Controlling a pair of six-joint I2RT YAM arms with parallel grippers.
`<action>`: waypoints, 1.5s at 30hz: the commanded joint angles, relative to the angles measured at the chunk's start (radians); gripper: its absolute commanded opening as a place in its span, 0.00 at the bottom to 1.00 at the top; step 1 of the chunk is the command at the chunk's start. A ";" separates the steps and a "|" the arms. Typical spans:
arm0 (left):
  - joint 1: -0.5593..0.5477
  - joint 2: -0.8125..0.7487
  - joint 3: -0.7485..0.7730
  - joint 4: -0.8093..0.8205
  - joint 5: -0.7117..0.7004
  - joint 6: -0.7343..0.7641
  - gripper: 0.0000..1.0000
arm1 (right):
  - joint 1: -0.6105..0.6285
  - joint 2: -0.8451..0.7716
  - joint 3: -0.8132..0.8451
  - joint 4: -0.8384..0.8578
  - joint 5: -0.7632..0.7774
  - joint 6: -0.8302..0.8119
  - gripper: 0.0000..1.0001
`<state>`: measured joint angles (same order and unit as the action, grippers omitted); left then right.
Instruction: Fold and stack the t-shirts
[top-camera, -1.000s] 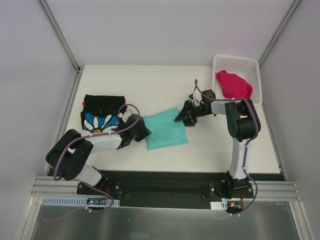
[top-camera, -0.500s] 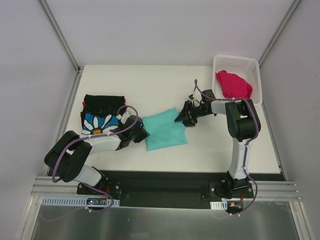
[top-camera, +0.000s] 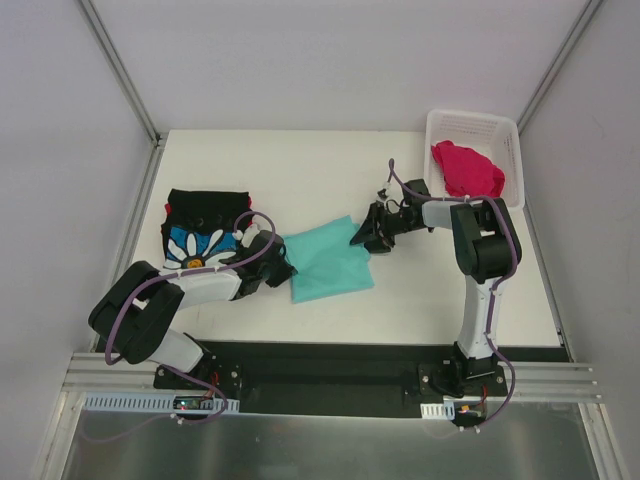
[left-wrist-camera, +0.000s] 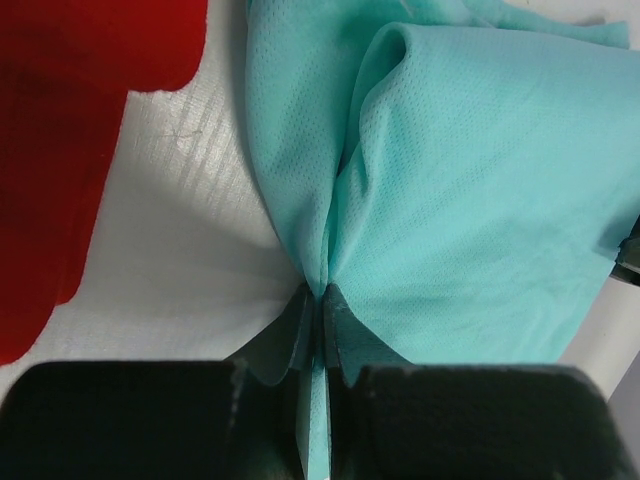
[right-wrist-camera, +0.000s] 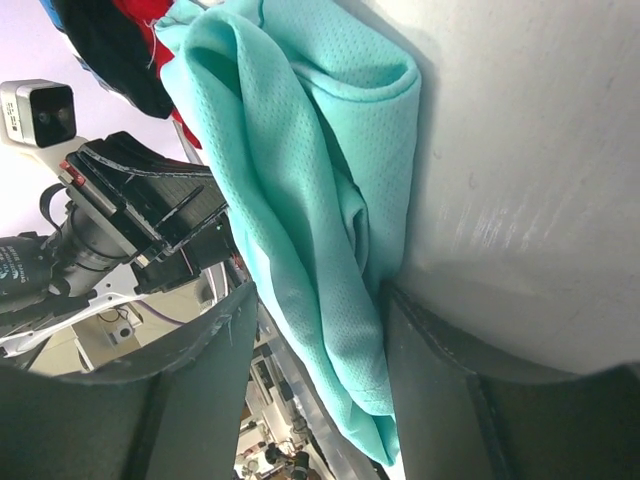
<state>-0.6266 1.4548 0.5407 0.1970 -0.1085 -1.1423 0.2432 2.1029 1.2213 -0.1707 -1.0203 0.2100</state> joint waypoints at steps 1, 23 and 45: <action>0.008 0.033 -0.005 -0.079 0.010 0.003 0.00 | 0.002 -0.058 0.006 -0.016 0.006 -0.026 0.53; 0.022 0.038 0.018 -0.080 0.030 0.019 0.00 | -0.001 -0.099 -0.003 -0.150 0.078 -0.113 0.01; 0.068 -0.011 0.261 -0.254 0.001 0.210 0.00 | 0.027 -0.193 0.139 -0.282 0.121 -0.124 0.01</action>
<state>-0.5739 1.4723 0.7509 -0.0036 -0.0868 -0.9825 0.2626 1.9800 1.2999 -0.4015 -0.8993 0.1024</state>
